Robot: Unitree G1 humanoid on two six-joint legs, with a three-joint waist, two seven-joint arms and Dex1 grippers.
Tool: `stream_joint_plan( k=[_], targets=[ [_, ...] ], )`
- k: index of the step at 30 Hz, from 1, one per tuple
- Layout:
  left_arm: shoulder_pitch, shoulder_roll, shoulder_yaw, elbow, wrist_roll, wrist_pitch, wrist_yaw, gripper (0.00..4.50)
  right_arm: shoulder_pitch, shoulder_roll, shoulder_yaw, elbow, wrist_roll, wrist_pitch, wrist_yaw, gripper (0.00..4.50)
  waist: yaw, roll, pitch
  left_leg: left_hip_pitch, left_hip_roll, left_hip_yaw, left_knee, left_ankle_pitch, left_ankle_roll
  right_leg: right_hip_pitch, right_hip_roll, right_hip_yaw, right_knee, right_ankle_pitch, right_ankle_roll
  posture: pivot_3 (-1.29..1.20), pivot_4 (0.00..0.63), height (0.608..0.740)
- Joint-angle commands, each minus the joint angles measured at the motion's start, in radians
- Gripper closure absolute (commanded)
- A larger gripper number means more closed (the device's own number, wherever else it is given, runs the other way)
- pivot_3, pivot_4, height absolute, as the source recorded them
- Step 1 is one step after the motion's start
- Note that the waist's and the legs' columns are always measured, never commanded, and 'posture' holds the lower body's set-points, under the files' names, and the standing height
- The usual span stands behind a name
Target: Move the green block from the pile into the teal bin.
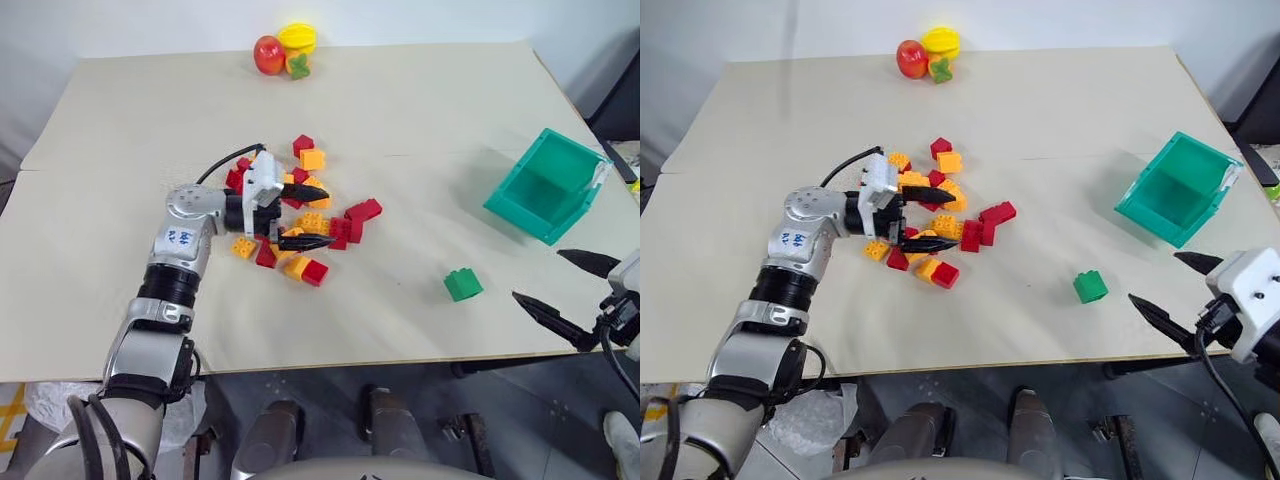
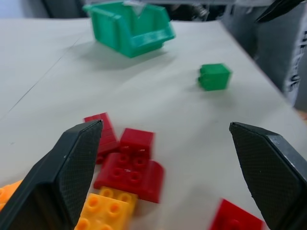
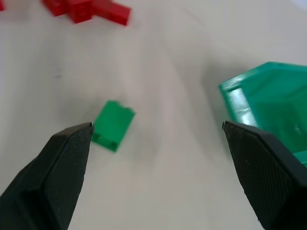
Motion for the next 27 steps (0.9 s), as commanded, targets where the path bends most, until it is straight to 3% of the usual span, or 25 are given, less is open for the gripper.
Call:
stream_joint_plan(
  k=[1, 9, 16, 20, 23, 27],
  targets=[
    [0.035, 0.039, 0.066, -0.085, -0.075, 0.031, -0.017, 0.01, -0.016, -0.047, 0.007, -0.047, 0.024, 0.086, 0.002, 0.0, -0.006, -0.002, 0.001, 0.0, 0.001, 0.0, 0.0, 0.0, 0.0, 0.0, 0.001, 0.0, 0.0, 0.0, -0.001, 0.0, 0.15, 0.74],
    [0.134, 0.085, 0.114, -0.198, -0.125, 0.075, 0.014, 0.01, -0.362, -0.011, 0.381, 0.015, 0.074, 0.234, -0.19, 0.0, -0.001, -0.001, 0.001, 0.0, 0.0, 0.001, 0.002, 0.001, 0.0, 0.001, -0.001, 0.0, -0.005, 0.005, -0.001, 0.0, 0.15, 0.74],
    [0.24, 0.076, 0.104, -0.329, -0.13, 0.071, 0.085, 0.01, -0.488, 0.095, 0.623, 0.189, -0.09, 0.224, -0.361, 0.0, 0.0, -0.002, 0.001, -0.002, -0.001, 0.0, 0.002, 0.001, 0.001, 0.001, -0.001, -0.001, -0.004, 0.005, 0.0, 0.0, 0.15, 0.74],
    [0.249, 0.069, 0.105, -0.357, -0.149, 0.096, 0.1, 0.01, -0.505, 0.118, 0.661, 0.183, -0.107, 0.234, -0.371, 0.0, -0.001, -0.001, 0.001, -0.002, 0.0, 0.0, 0.001, 0.001, 0.001, -0.001, -0.001, -0.001, -0.004, 0.005, 0.0, 0.0, 0.15, 0.74],
    [0.241, 0.066, 0.102, -0.353, -0.155, 0.098, 0.102, 0.0, -0.511, 0.142, 0.663, 0.165, -0.109, 0.24, -0.39, 0.62, -0.003, -0.001, 0.001, -0.002, 0.0, 0.001, 0.002, 0.001, 0.0, 0.0, -0.001, 0.0, -0.005, 0.005, 0.0, 0.0, 0.15, 0.74],
    [0.214, 0.054, 0.095, -0.335, -0.156, 0.105, 0.114, 0.0, -0.522, 0.18, 0.647, 0.126, -0.097, 0.241, -0.406, 1.91, -0.002, -0.001, 0.001, -0.001, 0.0, 0.001, 0.002, 0.002, 0.0, 0.0, 0.0, 0.0, -0.005, 0.006, -0.001, 0.0, 0.15, 0.74]
  ],
)
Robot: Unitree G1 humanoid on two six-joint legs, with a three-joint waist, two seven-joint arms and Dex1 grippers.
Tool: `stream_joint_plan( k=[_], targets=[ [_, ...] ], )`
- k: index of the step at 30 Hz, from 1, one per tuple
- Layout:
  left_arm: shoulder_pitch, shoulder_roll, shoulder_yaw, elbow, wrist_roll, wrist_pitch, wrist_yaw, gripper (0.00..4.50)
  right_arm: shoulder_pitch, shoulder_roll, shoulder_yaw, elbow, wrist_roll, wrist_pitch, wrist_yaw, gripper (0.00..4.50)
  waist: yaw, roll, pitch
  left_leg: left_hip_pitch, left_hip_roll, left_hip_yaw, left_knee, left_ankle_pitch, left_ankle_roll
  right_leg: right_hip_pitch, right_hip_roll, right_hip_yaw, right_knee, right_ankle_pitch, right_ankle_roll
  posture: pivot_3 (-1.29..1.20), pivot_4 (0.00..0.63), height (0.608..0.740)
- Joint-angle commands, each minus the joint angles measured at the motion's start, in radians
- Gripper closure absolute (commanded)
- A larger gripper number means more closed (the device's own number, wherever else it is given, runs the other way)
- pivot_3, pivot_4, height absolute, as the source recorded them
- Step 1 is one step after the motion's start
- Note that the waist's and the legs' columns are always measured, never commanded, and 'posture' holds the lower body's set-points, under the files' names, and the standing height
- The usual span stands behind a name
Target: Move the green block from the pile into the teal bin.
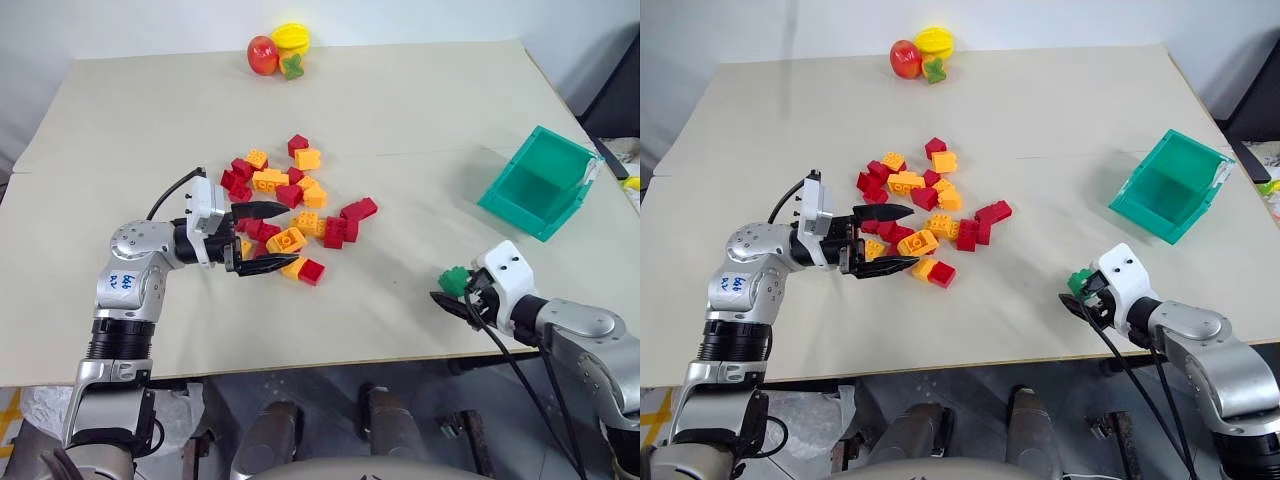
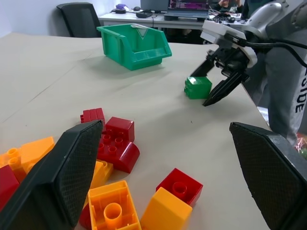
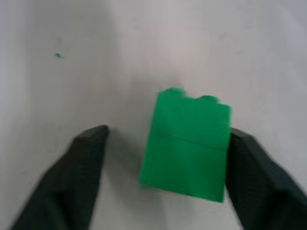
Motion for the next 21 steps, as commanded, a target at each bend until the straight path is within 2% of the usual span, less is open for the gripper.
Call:
stream_joint_plan(
  k=[1, 3, 8, 11, 15, 21],
  targets=[
    [-0.034, -0.006, -0.002, -0.012, -0.021, 0.001, 0.003, 0.0, -0.012, 0.017, -0.032, -0.066, 0.013, -0.004, -0.014, 2.32, 0.0, 0.0, 0.0, 0.0, 0.0, 0.0, 0.0, 0.0, 0.0, 0.0, 0.0, 0.0, 0.0, 0.0, 0.0, 0.0, 0.15, 0.74],
    [-0.047, -0.014, -0.007, 0.004, -0.015, -0.005, 0.0, 0.0, -0.015, 0.027, -0.05, -0.091, 0.018, -0.006, -0.023, 2.97, 0.0, 0.0, 0.0, 0.0, 0.0, 0.0, 0.0, 0.0, 0.0, 0.0, 0.0, 0.0, 0.0, 0.0, 0.0, 0.0, 0.15, 0.74],
    [-0.072, -0.04, -0.022, -0.007, -0.007, 0.012, 0.03, 0.0, -0.058, 0.02, -0.129, -0.11, 0.002, -0.022, -0.056, 2.99, 0.001, 0.0, 0.0, 0.0, 0.0, 0.0, 0.0, 0.0, 0.0, 0.0, 0.0, 0.0, 0.0, 0.0, 0.0, 0.0, 0.15, 0.74],
    [-0.082, -0.066, -0.052, -0.036, 0.005, 0.023, 0.067, 0.0, -0.108, -0.02, -0.169, -0.058, -0.037, -0.075, -0.048, 2.99, 0.001, 0.0, 0.0, -0.001, 0.0, 0.0, 0.0, 0.0, 0.0, 0.0, 0.0, 0.0, 0.0, 0.0, 0.0, 0.0, 0.15, 0.74],
    [-0.151, -0.152, -0.14, -0.029, 0.103, 0.081, 0.229, 0.0, -0.256, -0.118, -0.136, 0.221, -0.179, -0.266, -0.04, 2.99, 0.005, 0.0, 0.0, -0.001, -0.003, 0.0, 0.0, 0.001, 0.003, 0.001, -0.002, 0.0, -0.001, 0.001, 0.002, 0.0, 0.15, 0.74],
    [-0.208, -0.262, -0.172, 0.016, 0.135, 0.096, 0.337, 0.0, -0.504, -0.161, -0.015, 0.634, -0.331, -0.462, -0.017, 2.99, -0.009, 0.0, 0.0, -0.001, -0.001, 0.003, -0.002, 0.001, 0.002, 0.0, 0.0, 0.001, 0.0, 0.002, 0.003, 0.0, 0.15, 0.74]
  ],
)
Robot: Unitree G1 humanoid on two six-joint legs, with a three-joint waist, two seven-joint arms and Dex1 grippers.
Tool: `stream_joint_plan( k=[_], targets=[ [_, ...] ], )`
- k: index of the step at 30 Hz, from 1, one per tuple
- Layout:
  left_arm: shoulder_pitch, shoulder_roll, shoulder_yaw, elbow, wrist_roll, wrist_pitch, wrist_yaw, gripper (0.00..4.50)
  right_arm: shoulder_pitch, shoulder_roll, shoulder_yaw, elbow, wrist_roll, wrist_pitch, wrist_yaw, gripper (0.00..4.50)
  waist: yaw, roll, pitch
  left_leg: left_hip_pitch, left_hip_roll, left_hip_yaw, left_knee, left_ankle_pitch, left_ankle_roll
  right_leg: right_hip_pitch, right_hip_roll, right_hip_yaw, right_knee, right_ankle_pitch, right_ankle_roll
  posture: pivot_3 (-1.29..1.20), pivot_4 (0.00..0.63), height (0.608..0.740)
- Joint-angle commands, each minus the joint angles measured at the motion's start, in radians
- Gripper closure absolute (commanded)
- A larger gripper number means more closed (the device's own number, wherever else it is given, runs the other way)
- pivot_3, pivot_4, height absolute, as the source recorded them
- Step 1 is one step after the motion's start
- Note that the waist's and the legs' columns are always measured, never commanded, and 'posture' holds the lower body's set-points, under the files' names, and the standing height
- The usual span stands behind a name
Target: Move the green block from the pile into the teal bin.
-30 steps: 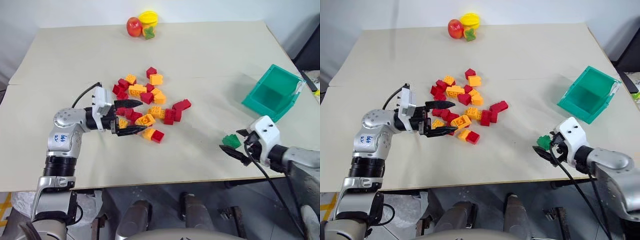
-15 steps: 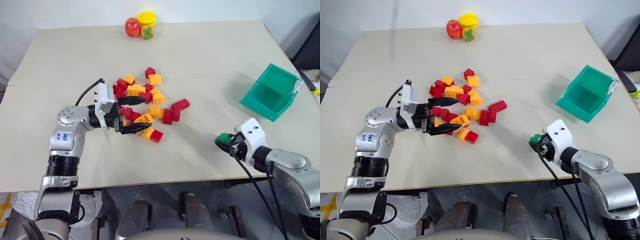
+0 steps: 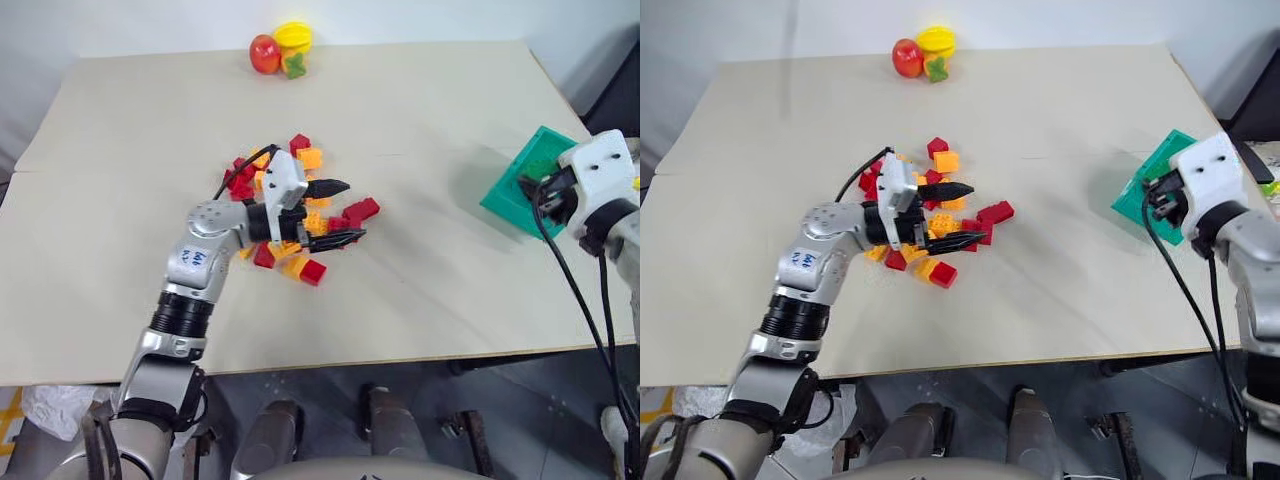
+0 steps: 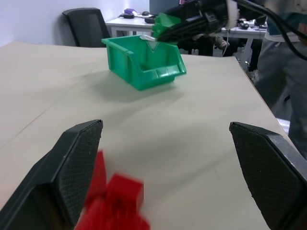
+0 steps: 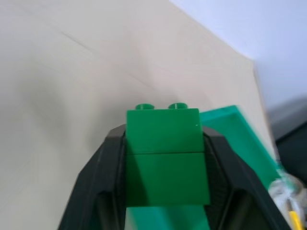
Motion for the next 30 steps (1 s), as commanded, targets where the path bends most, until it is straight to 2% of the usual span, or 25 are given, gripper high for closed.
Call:
stream_joint_plan(
  k=[1, 3, 7, 12, 15, 17, 20, 23, 28, 30],
  targets=[
    [-0.041, -0.044, -0.018, 0.008, 0.012, -0.011, 0.04, 0.0, -0.131, -0.027, 0.062, 0.243, -0.11, -0.138, 0.004, 2.99, -0.005, 0.0, 0.0, 0.0, 0.0, 0.001, 0.0, 0.0, 0.0, 0.0, 0.0, 0.0, 0.0, 0.0, 0.0, 0.0, 0.15, 0.74],
    [-0.056, -0.072, -0.026, 0.039, 0.017, -0.026, 0.048, 0.0, -0.208, -0.02, 0.101, 0.387, -0.162, -0.211, -0.009, 2.99, -0.007, 0.0, 0.0, 0.0, 0.0, 0.001, 0.0, 0.0, 0.0, 0.0, 0.0, 0.0, 0.0, 0.0, 0.0, 0.0, 0.15, 0.74],
    [-0.078, -0.096, -0.03, 0.088, 0.028, -0.061, 0.046, 0.0, -0.321, 0.008, 0.13, 0.569, -0.197, -0.325, -0.001, 1.65, -0.009, 0.001, 0.0, -0.001, 0.0, 0.001, 0.0, 0.0, 0.0, 0.0, 0.0, 0.0, -0.001, 0.0, 0.0, 0.0, 0.15, 0.74],
    [-0.103, -0.107, -0.017, 0.133, 0.03, -0.094, 0.052, 0.0, -0.379, 0.02, 0.139, 0.627, -0.21, -0.374, 0.033, 0.03, -0.016, 0.001, 0.0, -0.001, 0.0, 0.001, 0.0, 0.0, 0.0, 0.0, 0.0, 0.0, -0.001, 0.0, 0.0, 0.0, 0.15, 0.74],
    [-0.107, -0.107, -0.012, 0.146, 0.028, -0.104, 0.048, 0.0, -0.376, 0.022, 0.136, 0.613, -0.21, -0.382, 0.051, 0.03, -0.016, 0.001, 0.0, -0.001, 0.0, 0.0, 0.0, 0.0, 0.0, 0.0, -0.001, 0.0, -0.001, 0.0, 0.0, 0.0, 0.15, 0.74],
    [-0.087, -0.076, 0.001, 0.121, 0.009, -0.101, 0.012, 0.0, -0.326, 0.031, 0.117, 0.468, -0.146, -0.329, 0.117, 0.03, -0.017, 0.001, 0.0, -0.001, 0.0, 0.0, 0.0, 0.0, 0.0, 0.0, -0.001, 0.0, -0.001, 0.0, 0.0, 0.0, 0.15, 0.74],
    [-0.04, 0.011, 0.043, 0.076, -0.036, -0.094, -0.072, 0.0, -0.192, 0.036, 0.108, 0.199, -0.032, -0.227, 0.245, 0.03, -0.023, 0.002, 0.0, -0.002, 0.002, -0.001, 0.0, -0.001, -0.001, -0.002, 0.001, -0.001, -0.001, 0.0, 0.0, 0.0, 0.15, 0.74],
    [0.016, 0.142, 0.088, 0.063, -0.049, -0.077, -0.141, 0.0, -0.028, 0.021, 0.1, 0.027, 0.04, -0.195, 0.338, 0.03, -0.021, 0.002, 0.0, -0.002, 0.003, -0.001, 0.0, -0.001, -0.002, -0.003, 0.002, 0.0, 0.0, 0.0, -0.001, 0.0, 0.15, 0.74],
    [0.105, 0.321, 0.185, 0.095, -0.065, -0.094, -0.189, 0.0, 0.169, -0.011, 0.067, -0.109, 0.192, -0.21, 0.56, 0.03, -0.013, 0.003, 0.0, -0.002, 0.0, -0.002, 0.002, -0.001, -0.001, -0.001, 0.0, 0.0, 0.0, 0.0, 0.0, 0.0, 0.15, 0.74],
    [0.157, 0.381, 0.235, 0.092, -0.095, -0.079, -0.224, 0.0, 0.188, -0.015, 0.057, -0.105, 0.223, -0.248, 0.623, 0.03, -0.012, 0.003, 0.001, -0.002, 0.0, -0.002, 0.002, -0.001, 0.0, -0.001, -0.001, 0.0, 0.0, 0.0, 0.0, 0.0, 0.15, 0.74]
  ],
)
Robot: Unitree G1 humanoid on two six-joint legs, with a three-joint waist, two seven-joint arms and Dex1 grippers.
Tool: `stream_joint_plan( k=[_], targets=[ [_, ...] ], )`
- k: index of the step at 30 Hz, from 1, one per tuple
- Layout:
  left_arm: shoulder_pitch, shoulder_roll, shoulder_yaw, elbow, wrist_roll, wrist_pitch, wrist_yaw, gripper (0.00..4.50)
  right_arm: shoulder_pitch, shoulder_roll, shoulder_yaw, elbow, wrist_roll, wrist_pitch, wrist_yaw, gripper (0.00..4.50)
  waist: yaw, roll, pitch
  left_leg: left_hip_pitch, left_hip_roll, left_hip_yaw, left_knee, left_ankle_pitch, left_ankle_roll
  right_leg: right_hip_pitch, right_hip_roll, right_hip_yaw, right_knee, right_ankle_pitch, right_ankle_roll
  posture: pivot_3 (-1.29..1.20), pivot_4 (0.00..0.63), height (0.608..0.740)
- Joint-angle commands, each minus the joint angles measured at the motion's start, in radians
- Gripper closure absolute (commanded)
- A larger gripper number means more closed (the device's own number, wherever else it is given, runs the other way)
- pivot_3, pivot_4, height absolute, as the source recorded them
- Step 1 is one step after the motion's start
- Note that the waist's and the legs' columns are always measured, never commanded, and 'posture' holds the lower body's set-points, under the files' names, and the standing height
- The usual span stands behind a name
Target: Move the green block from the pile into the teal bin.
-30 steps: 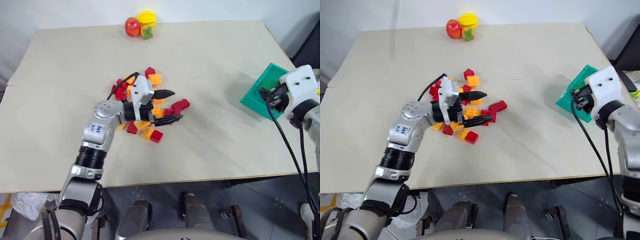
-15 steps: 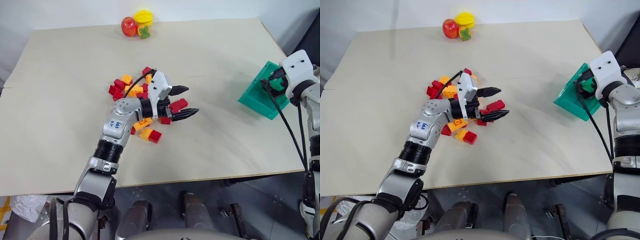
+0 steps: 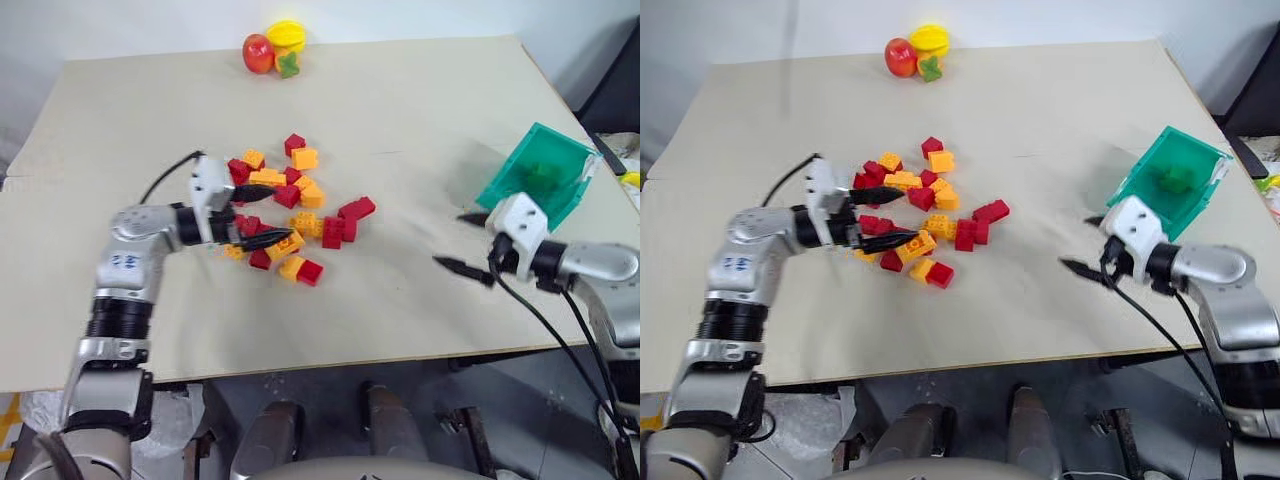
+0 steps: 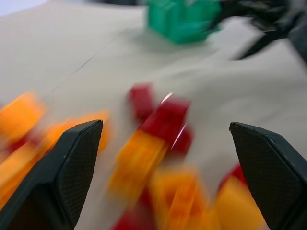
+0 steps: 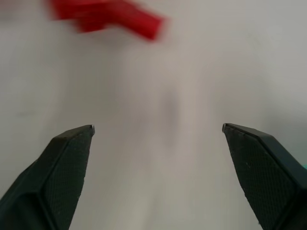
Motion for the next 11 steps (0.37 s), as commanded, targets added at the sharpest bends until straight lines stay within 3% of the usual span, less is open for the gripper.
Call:
stream_joint_plan(
  k=[1, 5, 11],
  targets=[
    [0.069, 0.083, 0.088, -0.021, -0.059, 0.008, -0.066, 0.0, -0.002, -0.025, -0.069, -0.031, 0.075, -0.064, 0.108, 0.03, -0.001, 0.0, 0.0, 0.0, 0.0, 0.0, 0.0, 0.0, 0.0, 0.0, 0.0, 0.0, 0.0, 0.0, 0.0, 0.0, 0.15, 0.74],
    [0.144, 0.179, 0.133, 0.061, -0.043, -0.044, -0.131, 0.0, -0.029, -0.03, -0.074, 0.047, 0.079, -0.112, 0.179, 0.03, -0.006, 0.0, 0.0, 0.0, 0.001, 0.0, 0.0, 0.0, 0.0, 0.0, 0.001, 0.0, 0.0, 0.0, -0.001, 0.0, 0.15, 0.74],
    [0.184, 0.229, 0.18, 0.083, -0.062, -0.066, -0.161, 0.0, -0.066, -0.009, -0.071, 0.114, 0.064, -0.147, 0.193, 0.03, -0.004, 0.0, 0.0, 0.001, 0.001, 0.0, 0.0, 0.0, 0.0, 0.0, 0.0, -0.001, 0.0, 0.0, -0.001, 0.0, 0.15, 0.74]
  ],
)
